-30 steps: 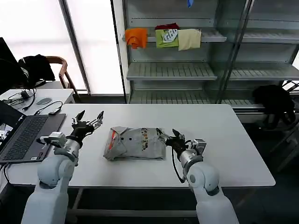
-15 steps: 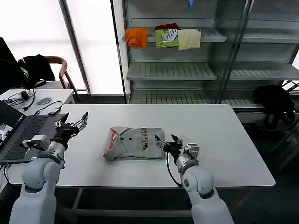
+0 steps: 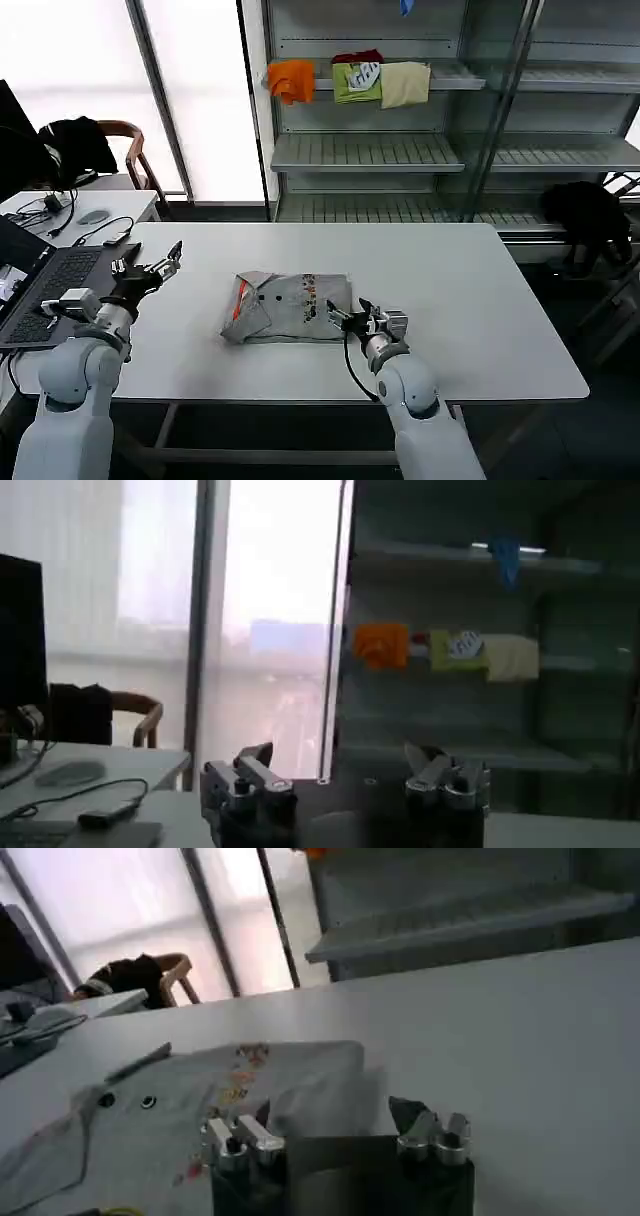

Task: Fold and organize the clothes.

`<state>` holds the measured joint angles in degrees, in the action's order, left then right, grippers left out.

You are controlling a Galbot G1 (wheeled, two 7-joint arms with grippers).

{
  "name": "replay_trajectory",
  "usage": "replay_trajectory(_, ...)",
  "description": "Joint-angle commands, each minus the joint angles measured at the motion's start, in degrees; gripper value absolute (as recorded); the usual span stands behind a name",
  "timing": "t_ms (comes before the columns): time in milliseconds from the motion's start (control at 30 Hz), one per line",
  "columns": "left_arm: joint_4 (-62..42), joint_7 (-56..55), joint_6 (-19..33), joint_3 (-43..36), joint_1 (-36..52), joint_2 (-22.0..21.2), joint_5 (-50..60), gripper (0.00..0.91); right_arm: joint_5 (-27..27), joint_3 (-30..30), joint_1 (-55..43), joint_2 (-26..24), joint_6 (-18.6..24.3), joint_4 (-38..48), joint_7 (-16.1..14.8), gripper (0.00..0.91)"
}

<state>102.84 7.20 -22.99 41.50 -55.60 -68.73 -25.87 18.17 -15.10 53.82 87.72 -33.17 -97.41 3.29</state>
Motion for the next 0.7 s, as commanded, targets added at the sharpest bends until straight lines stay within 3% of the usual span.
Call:
replay_trajectory(33,-0.84,0.34,0.04,0.48,0.02,0.44,-0.17,0.907,-3.07,0.85,-0.79,1.03,-0.03,4.12,-0.87,0.242)
replay_trajectory(67,-0.9,0.37,0.04,0.5,0.04,0.47,-0.18,0.907,-3.09,1.08,-0.85,1.03,-0.02,4.28,-0.93,0.131)
replay_trajectory(167,-1.3,0.42,0.07,0.62,0.13,0.78,-0.26,0.907,-3.2,1.32,-0.82,1.23,0.03,4.49,-1.34,0.0)
replay_trajectory(467,-1.68,0.7,0.1,0.9,0.19,1.44,-0.29,0.907,-2.87,-0.8,-0.74,1.52,0.07,0.28,-1.29,0.0)
replay_trajectory(700,-1.62,0.82,0.08,0.91,-0.19,1.62,-0.19,0.907,-3.01,-2.69,-0.28,-2.56,-0.09,-3.35,-1.0,0.0)
